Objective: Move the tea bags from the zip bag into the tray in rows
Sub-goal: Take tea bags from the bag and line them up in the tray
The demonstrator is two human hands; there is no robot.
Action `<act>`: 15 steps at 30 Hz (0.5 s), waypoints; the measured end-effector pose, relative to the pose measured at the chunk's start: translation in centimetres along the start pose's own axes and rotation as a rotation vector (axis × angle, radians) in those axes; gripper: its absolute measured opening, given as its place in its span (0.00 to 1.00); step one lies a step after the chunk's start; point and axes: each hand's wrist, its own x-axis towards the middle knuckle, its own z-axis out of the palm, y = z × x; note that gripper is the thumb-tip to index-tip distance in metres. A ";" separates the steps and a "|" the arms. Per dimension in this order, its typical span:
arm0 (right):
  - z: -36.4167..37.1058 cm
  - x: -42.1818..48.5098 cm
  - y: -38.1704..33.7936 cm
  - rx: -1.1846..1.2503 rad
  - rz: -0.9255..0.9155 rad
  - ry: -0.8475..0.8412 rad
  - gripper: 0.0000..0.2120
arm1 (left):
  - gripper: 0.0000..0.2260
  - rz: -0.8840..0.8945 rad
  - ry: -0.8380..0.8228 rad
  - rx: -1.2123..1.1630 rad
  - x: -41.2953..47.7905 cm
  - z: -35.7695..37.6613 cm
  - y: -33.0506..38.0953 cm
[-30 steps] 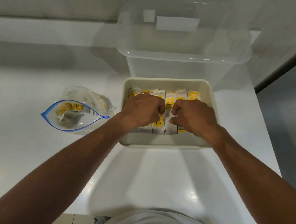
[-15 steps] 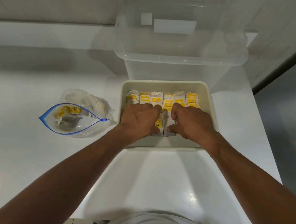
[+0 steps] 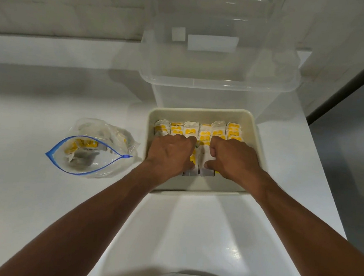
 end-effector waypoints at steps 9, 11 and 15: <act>-1.3 -0.7 -1.3 0.097 0.024 0.075 0.14 | 0.16 -0.041 0.093 -0.101 -0.8 -1.8 -0.8; -2.1 -1.0 -2.4 0.184 0.016 0.079 0.11 | 0.15 -0.074 0.142 -0.115 -1.6 -3.1 -1.4; -3.7 -1.4 -5.8 0.324 -0.056 0.102 0.08 | 0.13 -0.157 0.181 -0.167 -4.1 -5.4 -4.0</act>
